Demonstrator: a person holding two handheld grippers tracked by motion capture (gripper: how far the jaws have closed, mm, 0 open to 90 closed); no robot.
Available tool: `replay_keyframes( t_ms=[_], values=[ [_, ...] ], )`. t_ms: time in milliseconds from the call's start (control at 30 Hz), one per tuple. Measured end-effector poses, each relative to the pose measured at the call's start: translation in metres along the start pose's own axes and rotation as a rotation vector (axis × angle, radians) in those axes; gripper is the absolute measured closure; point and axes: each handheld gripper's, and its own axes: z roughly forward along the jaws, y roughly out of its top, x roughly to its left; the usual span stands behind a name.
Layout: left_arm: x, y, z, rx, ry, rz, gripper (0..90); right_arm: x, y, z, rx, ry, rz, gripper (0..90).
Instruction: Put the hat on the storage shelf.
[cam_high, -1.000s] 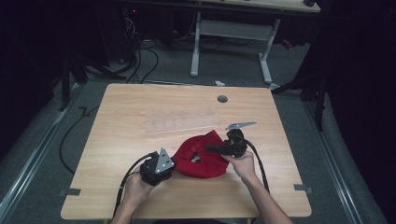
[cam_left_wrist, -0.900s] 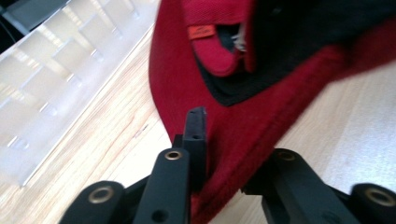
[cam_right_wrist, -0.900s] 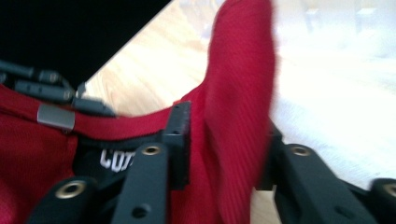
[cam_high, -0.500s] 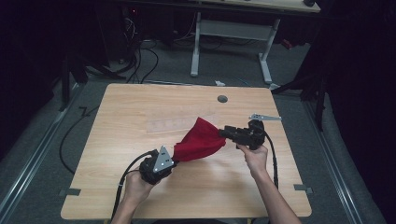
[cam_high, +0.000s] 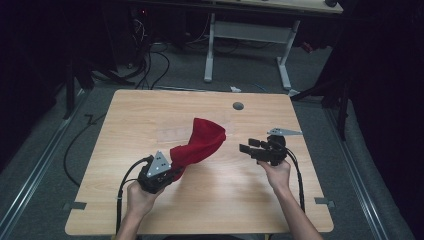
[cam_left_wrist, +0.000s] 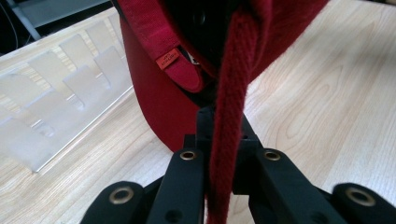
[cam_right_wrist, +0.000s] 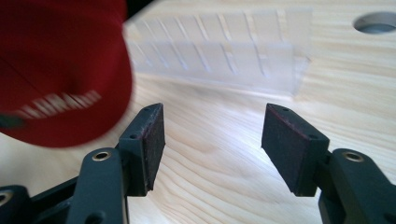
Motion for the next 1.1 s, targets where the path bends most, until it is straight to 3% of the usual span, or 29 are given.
replay_keyframes(
  t_ms=[167,200,267,333,533,600,800,1100],
  values=[
    [0.007,0.009,0.000,-0.035,-0.009,-0.037,85.6,-0.003,-0.015,0.011,0.056,-0.115,-0.059,40.3],
    [0.008,0.010,0.001,-0.042,-0.010,-0.048,85.6,-0.006,-0.019,0.013,0.085,-0.133,-0.050,40.4],
    [0.012,0.014,0.003,-0.051,-0.005,-0.064,85.6,-0.011,-0.026,0.015,0.092,-0.159,-0.051,40.6],
    [0.015,0.018,0.004,-0.068,0.002,-0.082,85.7,-0.012,-0.033,0.016,0.128,-0.212,-0.079,40.9],
    [0.027,0.025,0.002,-0.092,0.021,-0.139,85.6,-0.015,-0.045,0.023,0.155,-0.292,-0.109,39.6],
    [0.030,0.027,0.001,-0.102,0.033,-0.149,85.6,-0.013,-0.048,0.027,0.161,-0.318,-0.146,39.6],
    [0.039,0.036,0.002,-0.125,0.043,-0.178,85.6,-0.011,-0.057,0.037,0.193,-0.356,-0.181,39.0],
    [0.045,0.053,0.007,-0.149,0.046,-0.209,85.5,-0.015,-0.059,0.036,0.170,-0.360,-0.168,37.5]
  ],
)
